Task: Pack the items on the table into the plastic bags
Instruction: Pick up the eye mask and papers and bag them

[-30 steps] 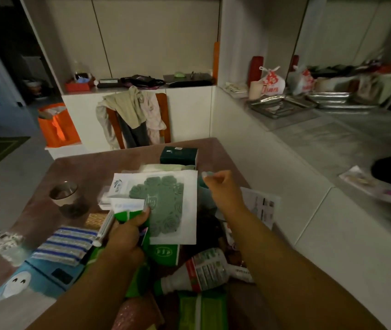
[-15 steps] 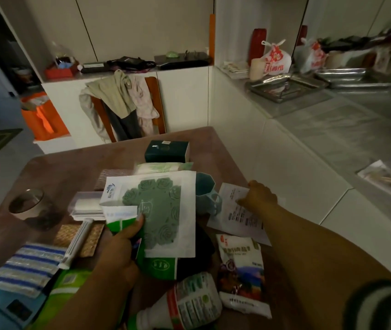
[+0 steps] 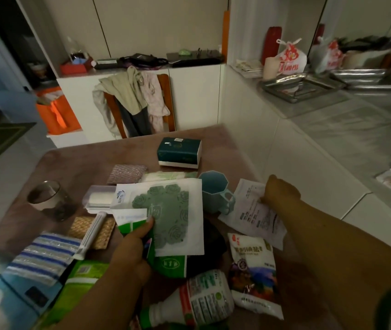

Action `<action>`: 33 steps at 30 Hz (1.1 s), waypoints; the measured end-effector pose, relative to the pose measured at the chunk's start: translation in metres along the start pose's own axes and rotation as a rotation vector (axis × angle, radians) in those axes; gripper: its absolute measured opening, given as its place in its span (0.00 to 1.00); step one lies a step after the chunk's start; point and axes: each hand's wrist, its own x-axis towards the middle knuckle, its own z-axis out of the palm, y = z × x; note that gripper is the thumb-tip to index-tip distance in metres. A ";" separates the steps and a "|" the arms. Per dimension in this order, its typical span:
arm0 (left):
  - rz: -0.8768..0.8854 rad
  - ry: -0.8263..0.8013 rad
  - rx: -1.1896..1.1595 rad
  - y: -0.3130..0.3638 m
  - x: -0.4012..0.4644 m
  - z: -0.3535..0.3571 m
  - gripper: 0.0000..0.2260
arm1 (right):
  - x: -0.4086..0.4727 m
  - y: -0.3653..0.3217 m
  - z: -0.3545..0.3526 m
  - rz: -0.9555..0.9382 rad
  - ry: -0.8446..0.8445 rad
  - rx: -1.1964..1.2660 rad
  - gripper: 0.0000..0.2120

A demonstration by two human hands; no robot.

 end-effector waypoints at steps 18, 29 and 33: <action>0.034 0.107 0.016 0.026 -0.065 -0.020 0.04 | -0.186 -0.089 -0.068 -0.165 -0.198 1.306 0.14; 0.071 0.012 0.066 0.040 -0.115 -0.046 0.16 | -0.236 -0.139 0.015 -0.078 -0.818 1.576 0.15; 0.121 -0.059 0.023 0.060 -0.143 -0.044 0.21 | -0.247 -0.152 0.011 -0.160 -0.821 1.614 0.14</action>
